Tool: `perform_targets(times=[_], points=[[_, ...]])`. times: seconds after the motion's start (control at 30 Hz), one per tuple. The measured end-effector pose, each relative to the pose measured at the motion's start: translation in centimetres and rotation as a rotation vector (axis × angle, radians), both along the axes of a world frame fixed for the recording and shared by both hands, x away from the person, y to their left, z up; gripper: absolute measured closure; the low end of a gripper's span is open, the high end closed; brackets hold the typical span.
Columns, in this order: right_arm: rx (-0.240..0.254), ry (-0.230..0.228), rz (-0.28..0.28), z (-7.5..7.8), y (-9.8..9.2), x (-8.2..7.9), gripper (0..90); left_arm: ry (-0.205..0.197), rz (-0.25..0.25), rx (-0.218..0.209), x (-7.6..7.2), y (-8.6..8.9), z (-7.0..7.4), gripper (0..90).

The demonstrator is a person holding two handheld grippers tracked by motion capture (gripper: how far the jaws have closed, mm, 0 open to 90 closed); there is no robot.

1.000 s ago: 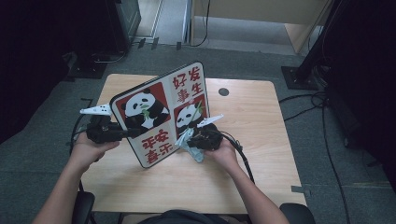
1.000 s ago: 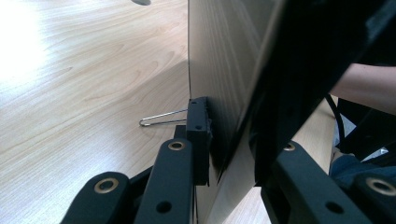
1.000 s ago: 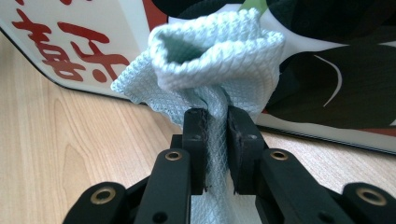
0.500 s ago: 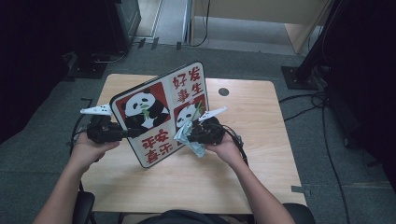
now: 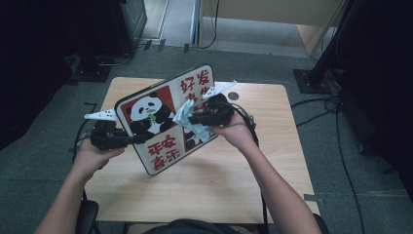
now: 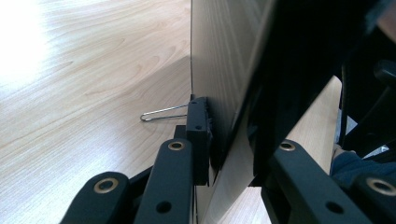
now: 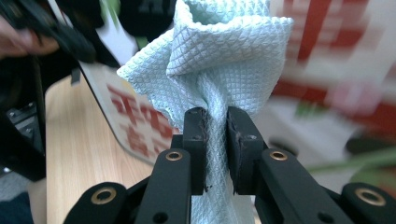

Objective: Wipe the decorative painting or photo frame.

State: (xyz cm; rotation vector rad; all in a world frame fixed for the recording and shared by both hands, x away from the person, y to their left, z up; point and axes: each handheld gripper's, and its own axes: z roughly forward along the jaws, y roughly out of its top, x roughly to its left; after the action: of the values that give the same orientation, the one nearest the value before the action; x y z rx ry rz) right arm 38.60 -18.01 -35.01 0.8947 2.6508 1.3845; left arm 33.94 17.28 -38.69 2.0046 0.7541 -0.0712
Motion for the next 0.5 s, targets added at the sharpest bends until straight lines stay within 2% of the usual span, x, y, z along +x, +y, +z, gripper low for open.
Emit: perform_targets(times=[0.07,0.1,0.13,0.2,0.27,0.3,0.5], points=[[0.009,-0.015,0.011,1.3,0.3,0.4,79.6,-0.001,0.0,0.001,0.0,0.0,0.0,78.1],[0.009,-0.015,0.011,1.3,0.3,0.4,79.6,-0.001,0.0,0.001,0.0,0.0,0.0,78.1],[0.012,-0.019,0.013,2.2,0.6,0.6,79.6,-0.002,0.0,0.001,0.0,0.0,0.0,78.1],[-0.015,-0.048,0.024,4.2,1.6,1.0,79.6,-0.001,0.001,-0.003,0.0,0.0,0.1,77.7],[-0.016,-0.052,0.028,4.6,1.9,1.0,79.6,-0.003,0.002,-0.01,0.1,0.1,0.1,77.6],[-0.017,-0.069,0.035,5.6,2.4,1.1,79.6,-0.002,0.002,-0.011,0.1,0.1,0.1,77.1],[-0.008,-0.095,0.047,8.3,4.1,1.6,79.5,-0.01,0.013,-0.013,-0.1,0.4,0.6,76.0]])
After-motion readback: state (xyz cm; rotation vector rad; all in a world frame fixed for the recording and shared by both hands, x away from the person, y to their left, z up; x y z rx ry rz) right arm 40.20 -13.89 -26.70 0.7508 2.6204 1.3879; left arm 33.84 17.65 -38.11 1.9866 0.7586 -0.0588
